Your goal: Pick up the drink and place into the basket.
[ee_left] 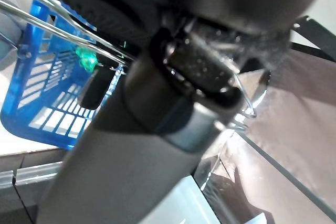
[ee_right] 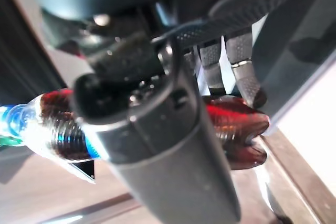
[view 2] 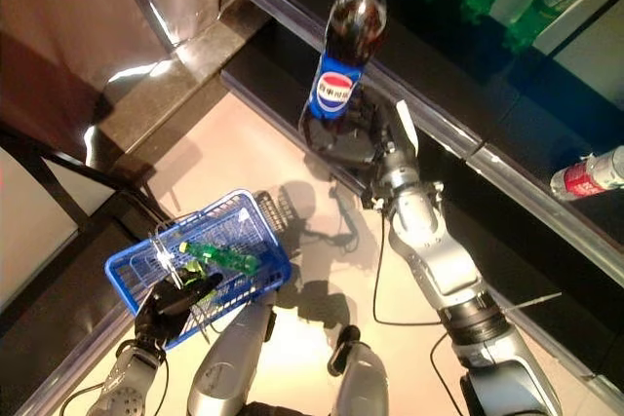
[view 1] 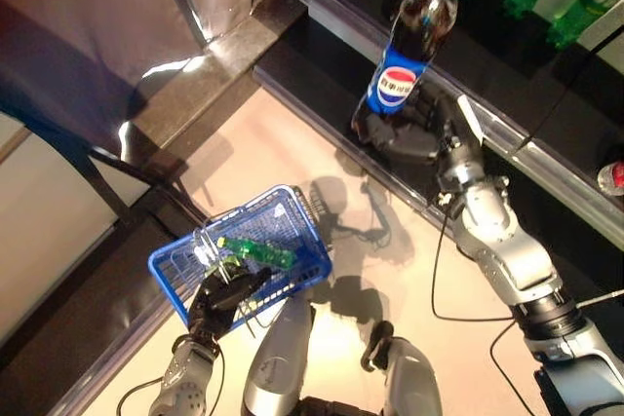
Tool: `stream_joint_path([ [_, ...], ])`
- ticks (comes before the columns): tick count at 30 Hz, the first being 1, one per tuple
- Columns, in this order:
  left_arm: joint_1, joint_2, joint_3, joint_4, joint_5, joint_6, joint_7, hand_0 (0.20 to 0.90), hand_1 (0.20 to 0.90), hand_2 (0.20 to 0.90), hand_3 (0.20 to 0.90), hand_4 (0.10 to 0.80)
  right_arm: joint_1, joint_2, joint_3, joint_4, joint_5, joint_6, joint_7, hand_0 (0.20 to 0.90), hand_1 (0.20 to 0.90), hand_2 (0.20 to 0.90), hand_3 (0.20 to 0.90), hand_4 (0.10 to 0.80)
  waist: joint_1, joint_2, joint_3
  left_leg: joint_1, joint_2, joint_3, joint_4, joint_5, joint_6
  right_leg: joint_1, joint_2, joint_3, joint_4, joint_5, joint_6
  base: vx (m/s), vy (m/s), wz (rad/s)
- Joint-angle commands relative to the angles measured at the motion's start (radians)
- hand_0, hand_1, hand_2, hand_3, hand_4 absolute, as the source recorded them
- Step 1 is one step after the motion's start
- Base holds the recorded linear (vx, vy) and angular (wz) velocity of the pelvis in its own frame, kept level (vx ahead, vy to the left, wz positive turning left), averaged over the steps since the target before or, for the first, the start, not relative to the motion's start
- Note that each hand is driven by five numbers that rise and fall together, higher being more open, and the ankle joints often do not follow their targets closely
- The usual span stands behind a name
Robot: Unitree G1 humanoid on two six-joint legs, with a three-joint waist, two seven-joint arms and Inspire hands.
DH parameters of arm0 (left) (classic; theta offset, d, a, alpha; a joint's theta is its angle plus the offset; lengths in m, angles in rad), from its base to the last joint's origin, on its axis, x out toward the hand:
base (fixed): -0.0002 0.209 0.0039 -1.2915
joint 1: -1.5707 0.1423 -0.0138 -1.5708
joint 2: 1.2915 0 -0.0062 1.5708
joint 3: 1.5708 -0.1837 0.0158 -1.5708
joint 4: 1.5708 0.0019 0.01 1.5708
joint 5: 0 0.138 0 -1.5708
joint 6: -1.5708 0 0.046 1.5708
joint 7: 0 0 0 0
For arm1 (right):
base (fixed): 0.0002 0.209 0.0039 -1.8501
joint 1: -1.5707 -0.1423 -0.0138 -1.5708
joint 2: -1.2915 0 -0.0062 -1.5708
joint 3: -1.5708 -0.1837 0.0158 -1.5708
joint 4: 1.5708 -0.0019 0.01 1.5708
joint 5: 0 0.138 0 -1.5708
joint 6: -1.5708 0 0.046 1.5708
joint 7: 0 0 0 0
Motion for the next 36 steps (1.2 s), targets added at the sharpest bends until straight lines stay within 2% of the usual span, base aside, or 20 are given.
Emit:
stream_joint_path([
  [1,-0.023,0.032,0.033,-0.378,-0.003,-0.091,-0.206,0.3,0.3,0.3,0.2,0.1,-0.161,-0.001,-0.015,-0.246,-0.006,-0.143,0.017,0.3,0.3,0.3,0.2,0.1,-0.001,0.047,-0.134,0.125,0.0,-0.081,0.1,-0.154,-0.009,0.046,0.032,-0.074,-0.044,0.099,-0.107,0.047,-0.034,0.21],
  [7,-0.009,0.051,0.029,-0.498,-0.046,-0.03,-0.228,0.3,0.3,0.3,0.2,0.1,-0.13,0.054,0.055,-0.213,0.07,-0.147,-0.009,0.3,0.3,0.3,0.2,0.1,0.027,0.05,-0.15,0.155,-0.003,-0.113,0.074,-0.14,-0.015,0.094,0.035,-0.099,-0.072,0.101,-0.104,0.032,-0.038,0.27],
  [15,-0.048,0.068,0.014,-0.631,-0.097,0.037,-0.263,0.3,0.3,0.3,0.2,0.1,-0.129,0.153,0.141,-0.158,0.099,-0.17,-0.087,0.3,0.3,0.3,0.2,0.1,0.069,0.059,-0.151,0.159,-0.016,-0.167,0.067,-0.125,-0.018,0.117,0.038,-0.139,-0.064,0.094,-0.108,0.007,-0.037,0.19],
  [20,-0.075,0.075,0.012,-0.684,-0.136,0.069,-0.288,0.3,0.3,0.3,0.2,0.1,-0.123,0.175,0.175,-0.136,0.055,-0.154,-0.136,0.3,0.3,0.3,0.2,0.1,0.09,0.057,-0.148,0.153,-0.025,-0.198,0.059,-0.114,-0.016,0.114,0.042,-0.155,-0.067,0.1,-0.101,-0.019,-0.04,0.16],
  [23,-0.083,0.088,0.02,-0.72,-0.114,0.059,-0.317,0.3,0.3,0.3,0.2,0.1,-0.113,0.168,0.179,-0.096,0.001,-0.138,-0.157,0.3,0.3,0.3,0.2,0.1,0.098,0.055,-0.144,0.149,-0.029,-0.208,0.059,-0.113,-0.016,0.113,0.043,-0.162,-0.067,0.1,-0.1,-0.026,-0.03,0.09],
  [27,-0.107,0.099,0.03,-0.784,-0.134,0.077,-0.375,0.3,0.3,0.3,0.2,0.1,-0.1,0.167,0.189,0.011,-0.035,-0.139,-0.175,0.3,0.3,0.3,0.2,0.1,0.112,0.057,-0.138,0.142,-0.036,-0.223,0.066,-0.114,-0.014,0.115,0.039,-0.176,-0.065,0.099,-0.101,0.013,-0.022,0.04],
  [28,-0.116,0.097,0.032,-0.804,-0.142,0.092,-0.403,0.3,0.3,0.3,0.2,0.1,-0.095,0.174,0.194,0.05,-0.042,-0.14,-0.178,0.3,0.3,0.3,0.2,0.1,0.121,0.05,-0.133,0.153,-0.039,-0.225,0.07,-0.136,-0.016,0.124,0.038,-0.167,-0.056,0.076,-0.096,0.069,-0.07,0.18],
  [31,-0.123,0.097,0.032,-0.824,-0.159,0.103,-0.434,0.3,0.3,0.3,0.2,0.1,-0.093,0.182,0.198,0.075,-0.045,-0.134,-0.179,0.3,0.3,0.3,0.2,0.1,0.126,0.049,-0.13,0.154,-0.041,-0.231,0.074,-0.138,-0.016,0.126,0.037,-0.169,-0.054,0.075,-0.095,0.034,-0.034,0.18],
  [36,-0.179,0.097,0.009,-0.89,-0.222,0.13,-0.543,0.3,0.3,0.3,0.2,0.1,-0.11,0.235,0.234,0.191,-0.053,-0.139,-0.174,0.3,0.3,0.3,0.2,0.1,0.146,0.049,-0.123,0.153,-0.05,-0.253,0.077,-0.141,-0.014,0.133,0.034,-0.182,-0.052,0.074,-0.096,0.021,-0.02,0.09],
])
